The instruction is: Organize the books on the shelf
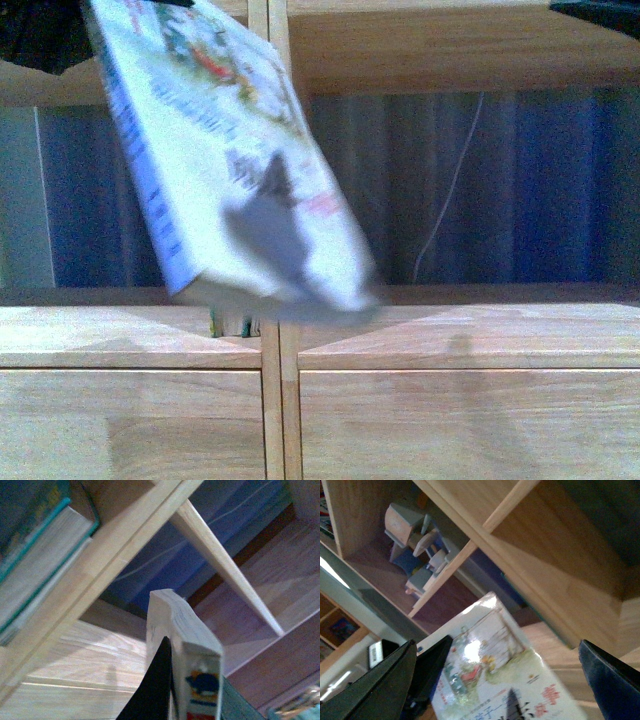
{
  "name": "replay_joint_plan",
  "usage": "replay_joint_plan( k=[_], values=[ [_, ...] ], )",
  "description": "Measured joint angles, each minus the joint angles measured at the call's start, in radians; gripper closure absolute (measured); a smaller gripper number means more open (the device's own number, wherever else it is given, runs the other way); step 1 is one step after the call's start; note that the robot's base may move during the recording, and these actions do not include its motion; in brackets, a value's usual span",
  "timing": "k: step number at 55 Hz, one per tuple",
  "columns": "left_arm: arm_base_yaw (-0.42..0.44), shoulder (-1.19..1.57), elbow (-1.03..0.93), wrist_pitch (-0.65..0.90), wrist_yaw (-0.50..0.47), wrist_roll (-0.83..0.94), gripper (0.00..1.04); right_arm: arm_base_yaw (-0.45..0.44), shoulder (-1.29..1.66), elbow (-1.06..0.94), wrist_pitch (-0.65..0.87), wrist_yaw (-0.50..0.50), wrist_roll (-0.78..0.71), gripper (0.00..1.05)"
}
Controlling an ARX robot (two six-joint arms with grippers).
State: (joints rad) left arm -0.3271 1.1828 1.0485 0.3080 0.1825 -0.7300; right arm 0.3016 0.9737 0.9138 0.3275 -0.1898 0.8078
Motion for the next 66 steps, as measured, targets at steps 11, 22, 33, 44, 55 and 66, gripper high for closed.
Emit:
replay_joint_plan(
  k=[11,22,33,44,55,66],
  values=[
    [0.076,-0.122,-0.011,-0.113,0.009,0.182,0.98,-0.089,0.024,-0.108,0.098,0.05,-0.253,0.07],
    [0.133,-0.243,-0.072,-0.204,-0.06,0.401,0.98,-0.092,0.028,-0.221,0.239,0.159,-0.475,0.07],
    [0.154,-0.368,-0.162,-0.246,-0.116,0.651,0.98,-0.092,0.028,-0.304,0.323,0.179,-0.57,0.07],
    [0.287,-0.457,-0.2,-0.259,-0.065,0.741,0.98,-0.094,0.028,-0.34,0.359,0.178,-0.604,0.07],
    [0.44,-0.488,-0.2,-0.269,0.034,0.76,0.98,-0.088,-0.015,-0.325,0.155,0.336,-0.695,0.19],
    [0.575,-0.5,-0.207,-0.251,0.14,0.76,0.98,-0.136,-0.127,-0.48,0.082,0.349,-0.777,0.49]
  ],
)
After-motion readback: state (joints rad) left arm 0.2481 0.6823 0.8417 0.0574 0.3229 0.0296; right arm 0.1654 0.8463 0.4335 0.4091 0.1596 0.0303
